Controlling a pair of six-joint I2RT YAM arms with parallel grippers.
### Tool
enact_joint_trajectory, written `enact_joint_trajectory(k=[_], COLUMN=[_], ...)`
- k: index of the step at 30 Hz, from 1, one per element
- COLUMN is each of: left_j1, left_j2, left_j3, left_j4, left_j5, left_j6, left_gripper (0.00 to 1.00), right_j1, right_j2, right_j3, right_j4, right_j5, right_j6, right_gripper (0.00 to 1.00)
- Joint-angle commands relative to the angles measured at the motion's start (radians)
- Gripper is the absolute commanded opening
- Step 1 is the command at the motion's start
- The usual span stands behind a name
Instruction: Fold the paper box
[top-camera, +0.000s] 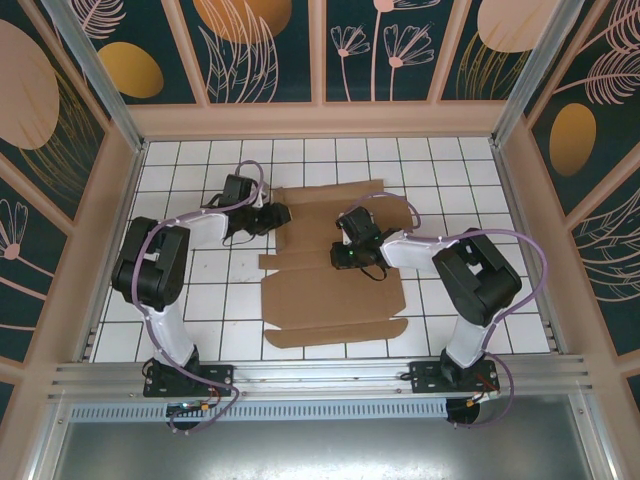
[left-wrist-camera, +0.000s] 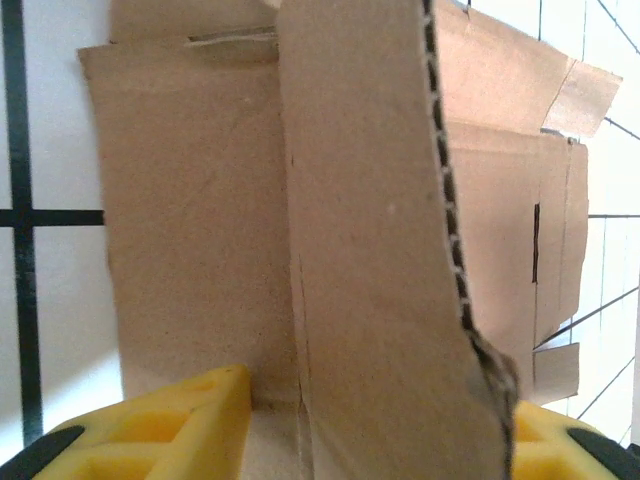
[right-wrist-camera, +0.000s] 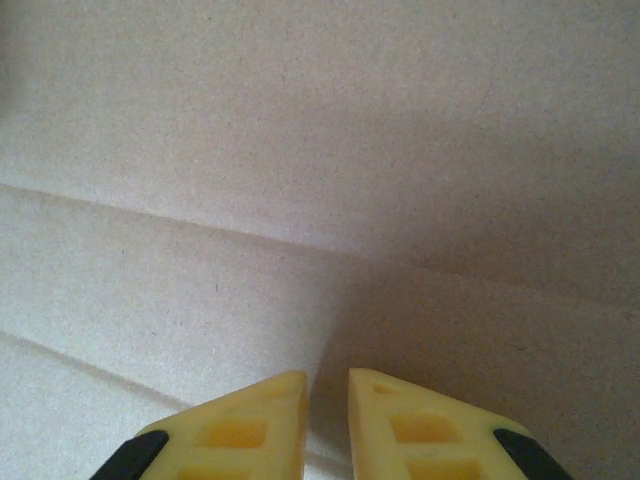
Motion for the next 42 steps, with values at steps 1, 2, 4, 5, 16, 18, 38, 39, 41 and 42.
enact_joint_trajectory(k=[1, 2, 4, 5, 16, 18, 38, 39, 41, 42], left_j1=[-0.023, -0.024, -0.030, -0.032, -0.058, -0.058, -0.013, -0.021, -0.048, -0.071], left_j2=[0.024, 0.026, 0.028, 0.029, 0.092, 0.079, -0.333, -0.343, -0.351, -0.349], left_j3=[0.028, 0.032, 0.037, 0.038, 0.030, 0.029, 0.156, 0.152, 0.149, 0.147], left_j4=[-0.005, -0.003, 0.001, 0.005, 0.045, 0.048, -0.296, -0.292, -0.289, -0.287], left_j5=[0.031, 0.026, 0.007, 0.003, 0.009, 0.006, -0.283, -0.279, -0.280, -0.281], left_j6=[-0.003, -0.003, -0.002, 0.000, -0.018, -0.018, 0.143, 0.137, 0.134, 0.134], left_gripper=[0.47, 0.49, 0.54, 0.56, 0.59, 0.59, 0.56, 0.55, 0.53, 0.53], right_j1=[0.005, 0.005, 0.005, 0.004, 0.006, 0.005, 0.000, 0.000, -0.001, 0.000], right_j2=[0.024, 0.024, 0.030, 0.031, 0.032, 0.030, 0.029, 0.032, 0.041, 0.042], right_j3=[0.017, 0.015, 0.012, 0.012, 0.000, -0.001, 0.007, 0.010, 0.022, 0.029], right_j4=[-0.009, -0.008, -0.005, -0.004, 0.001, -0.002, 0.013, 0.019, 0.027, 0.028], right_j5=[-0.025, -0.026, -0.028, -0.029, -0.028, -0.027, -0.055, -0.071, -0.106, -0.122], right_j6=[-0.020, -0.020, -0.019, -0.019, -0.014, -0.015, 0.030, 0.035, 0.041, 0.044], right_gripper=[0.19, 0.19, 0.19, 0.19, 0.20, 0.20, 0.28, 0.28, 0.29, 0.29])
